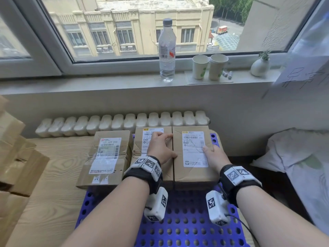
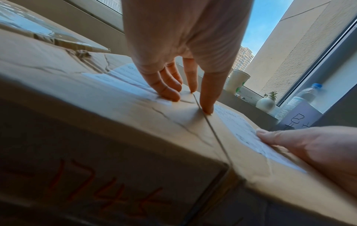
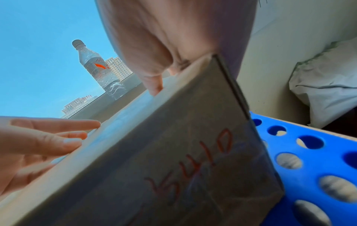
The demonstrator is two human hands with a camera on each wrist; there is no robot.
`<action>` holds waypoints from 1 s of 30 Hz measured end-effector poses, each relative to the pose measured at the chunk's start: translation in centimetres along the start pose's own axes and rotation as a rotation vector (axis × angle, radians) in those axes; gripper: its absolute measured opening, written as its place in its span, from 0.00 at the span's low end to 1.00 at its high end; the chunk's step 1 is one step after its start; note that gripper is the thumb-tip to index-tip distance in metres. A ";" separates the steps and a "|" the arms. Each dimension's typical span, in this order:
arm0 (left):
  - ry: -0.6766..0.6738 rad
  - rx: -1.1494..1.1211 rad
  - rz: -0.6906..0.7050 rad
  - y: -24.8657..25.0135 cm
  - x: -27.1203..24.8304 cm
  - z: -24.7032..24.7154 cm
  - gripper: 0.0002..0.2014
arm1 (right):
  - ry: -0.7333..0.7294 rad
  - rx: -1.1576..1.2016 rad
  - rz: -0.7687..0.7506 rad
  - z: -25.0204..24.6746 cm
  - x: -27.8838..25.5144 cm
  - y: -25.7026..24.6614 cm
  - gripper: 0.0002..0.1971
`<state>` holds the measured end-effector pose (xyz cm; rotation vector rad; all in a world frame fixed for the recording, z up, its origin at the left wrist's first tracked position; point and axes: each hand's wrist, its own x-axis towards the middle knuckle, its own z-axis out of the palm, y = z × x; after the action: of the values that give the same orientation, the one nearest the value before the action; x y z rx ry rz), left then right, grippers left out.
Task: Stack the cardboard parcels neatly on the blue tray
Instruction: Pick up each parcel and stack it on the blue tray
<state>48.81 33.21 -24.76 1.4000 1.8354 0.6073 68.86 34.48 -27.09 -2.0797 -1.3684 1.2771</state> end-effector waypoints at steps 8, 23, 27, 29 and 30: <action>-0.043 -0.015 0.002 0.1 -0.2 -0.4 0.36 | 0.053 -0.069 0.024 0.4 0.1 -0.6 0.20; 0.272 0.100 -0.169 -3.8 -0.5 -8.7 0.20 | 0.166 -0.409 -0.345 5.2 -5.2 -7.3 0.27; 0.423 0.214 -0.309 -6.7 -1.6 -10.5 0.26 | 0.100 -0.517 -0.486 8.0 -6.3 -8.0 0.25; 0.376 0.251 -0.401 -8.1 -2.0 -10.9 0.29 | 0.073 -0.520 -0.497 9.1 -6.9 -8.3 0.26; 0.330 0.258 -0.440 -8.6 -2.1 -11.1 0.30 | 0.061 -0.522 -0.490 9.4 -7.1 -8.4 0.26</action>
<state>35.18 29.37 -23.71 1.0346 2.4657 0.3983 55.54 30.68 -22.93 -1.8591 -2.1836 0.6966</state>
